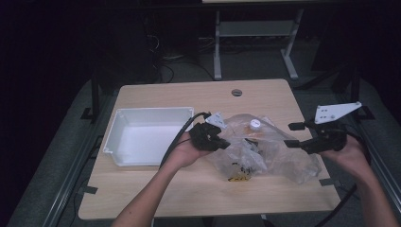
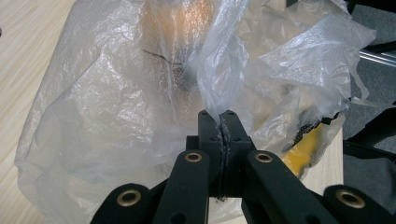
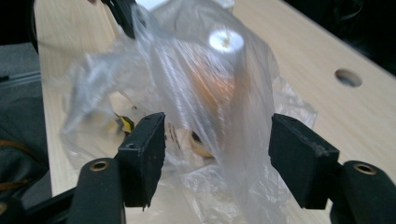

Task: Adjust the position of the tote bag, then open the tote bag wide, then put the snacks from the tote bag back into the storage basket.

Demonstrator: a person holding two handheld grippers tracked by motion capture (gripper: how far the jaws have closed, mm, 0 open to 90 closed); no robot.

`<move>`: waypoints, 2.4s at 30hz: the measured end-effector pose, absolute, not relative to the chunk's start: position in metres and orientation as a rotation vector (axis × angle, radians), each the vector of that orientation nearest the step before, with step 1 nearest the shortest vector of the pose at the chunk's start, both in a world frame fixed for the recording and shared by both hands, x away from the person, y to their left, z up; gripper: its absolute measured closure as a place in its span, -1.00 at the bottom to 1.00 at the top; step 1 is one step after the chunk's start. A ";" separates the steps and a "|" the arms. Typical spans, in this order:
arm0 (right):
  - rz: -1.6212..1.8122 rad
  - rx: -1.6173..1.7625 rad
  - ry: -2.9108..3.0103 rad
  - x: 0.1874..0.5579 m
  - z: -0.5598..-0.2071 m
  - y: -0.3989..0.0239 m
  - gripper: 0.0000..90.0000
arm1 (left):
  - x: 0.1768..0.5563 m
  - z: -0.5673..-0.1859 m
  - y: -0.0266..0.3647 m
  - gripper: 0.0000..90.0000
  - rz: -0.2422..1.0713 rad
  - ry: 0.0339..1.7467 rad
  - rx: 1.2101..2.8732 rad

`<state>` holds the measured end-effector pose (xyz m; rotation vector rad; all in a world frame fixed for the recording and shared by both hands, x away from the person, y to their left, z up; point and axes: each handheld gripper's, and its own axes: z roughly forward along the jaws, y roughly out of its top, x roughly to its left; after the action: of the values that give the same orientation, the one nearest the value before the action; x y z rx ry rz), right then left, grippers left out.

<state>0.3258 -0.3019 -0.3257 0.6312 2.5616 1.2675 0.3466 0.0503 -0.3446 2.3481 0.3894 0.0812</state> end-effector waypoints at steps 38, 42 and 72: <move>1.182 0.521 2.654 0.369 -0.314 -0.270 0.98 | 0.367 -0.335 0.073 0.99 0.116 0.475 2.265; 1.178 0.518 2.652 0.372 -0.311 -0.270 0.98 | 0.370 -0.333 0.075 0.99 0.124 0.487 2.253; 1.156 0.759 2.656 0.406 -0.331 -0.273 0.98 | 0.393 -0.351 0.063 0.99 0.196 0.616 2.231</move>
<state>0.4064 -0.2733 -0.3310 0.7593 2.6556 1.1556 0.3932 0.0632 -0.3511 2.2310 0.6159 0.1964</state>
